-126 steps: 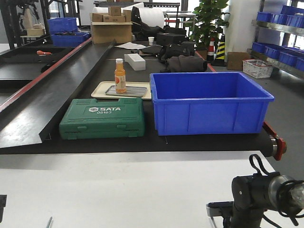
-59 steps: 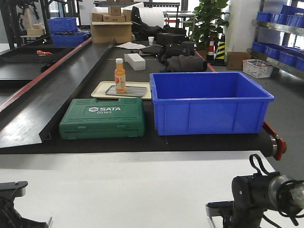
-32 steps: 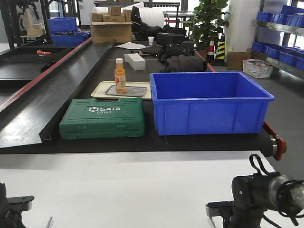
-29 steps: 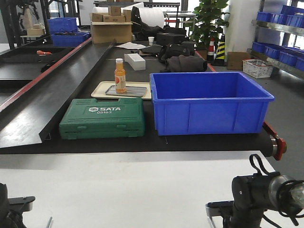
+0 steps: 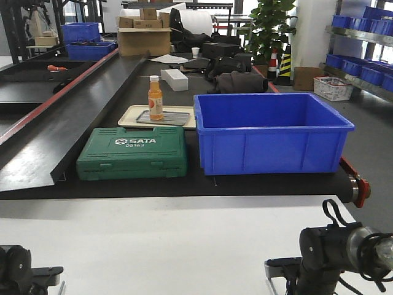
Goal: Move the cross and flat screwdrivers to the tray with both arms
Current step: 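Close both grippers on the green-and-black screwdriver handles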
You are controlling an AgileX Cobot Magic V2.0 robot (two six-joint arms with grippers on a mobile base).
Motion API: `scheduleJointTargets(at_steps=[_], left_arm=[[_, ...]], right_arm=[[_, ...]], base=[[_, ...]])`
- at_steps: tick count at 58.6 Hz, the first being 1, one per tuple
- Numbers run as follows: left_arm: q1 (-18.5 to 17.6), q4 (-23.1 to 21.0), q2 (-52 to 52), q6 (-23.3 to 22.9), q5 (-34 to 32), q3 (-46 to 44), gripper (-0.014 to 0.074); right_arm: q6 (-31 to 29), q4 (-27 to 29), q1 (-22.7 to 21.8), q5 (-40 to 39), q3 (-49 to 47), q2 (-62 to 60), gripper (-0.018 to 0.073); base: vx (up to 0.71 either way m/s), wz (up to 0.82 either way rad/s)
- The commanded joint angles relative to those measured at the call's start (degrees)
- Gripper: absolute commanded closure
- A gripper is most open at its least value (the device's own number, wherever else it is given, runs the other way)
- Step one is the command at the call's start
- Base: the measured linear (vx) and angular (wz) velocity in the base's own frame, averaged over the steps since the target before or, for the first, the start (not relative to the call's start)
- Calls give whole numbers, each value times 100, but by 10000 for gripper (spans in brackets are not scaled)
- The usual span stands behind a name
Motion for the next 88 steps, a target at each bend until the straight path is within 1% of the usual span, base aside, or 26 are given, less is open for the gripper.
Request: scheduleJointTargets(at_steps=[1,7,11,13,18,23,24,32,37,46,56,64,74,88], left_arm=[[-28,-72,-126,-141,1,-125,62],[-28,-72,-24,-150,27,-105,71],[-28,-72,52,-193,54,-105,96],[-28,-72,80,-249,84,-105,113],[-28,-72,136,-299,144,-105,191],[-28,-72,161,-299,201,-105,318],[-28,-72,161,-299,213,-105,360],[-28,-67,161,-238,220,-105,603],[-28,-67,161,-215,203,-105,605],[-28,-67,94,-18,161,-105,601],[-28,-67,-315,67,-35,-105,599],[-28,-67,-942,87,-236,-105,599],[-28,-67,-1874,357,-454,-105,596],[-28,-72,-3238,473,-704,-105,596]], right_arm=[[-145,96,-9,-295,-11,-30,570],[-145,96,-9,-301,-11,-30,570],[-145,96,-15,-307,-11,-30,570],[-145,87,-15,-307,-11,-30,570],[-145,84,-15,-328,-11,-30,570],[-145,84,-15,-333,-11,-30,570],[-145,84,-15,-333,-11,-30,570],[-145,89,-15,-332,-11,-30,570],[-145,89,-15,-332,-11,-30,570],[-242,89,-15,-348,-11,-50,570],[-291,94,-9,-395,-11,-380,570],[-291,160,-5,-516,-11,-956,570],[-337,224,-5,-738,-11,-1852,570],[-337,274,2,-1171,-11,-3221,570]], base=[[0,0],[0,0],[0,0],[0,0],[0,0],[0,0],[0,0],[0,0],[0,0],[0,0],[0,0],[0,0],[0,0],[0,0]])
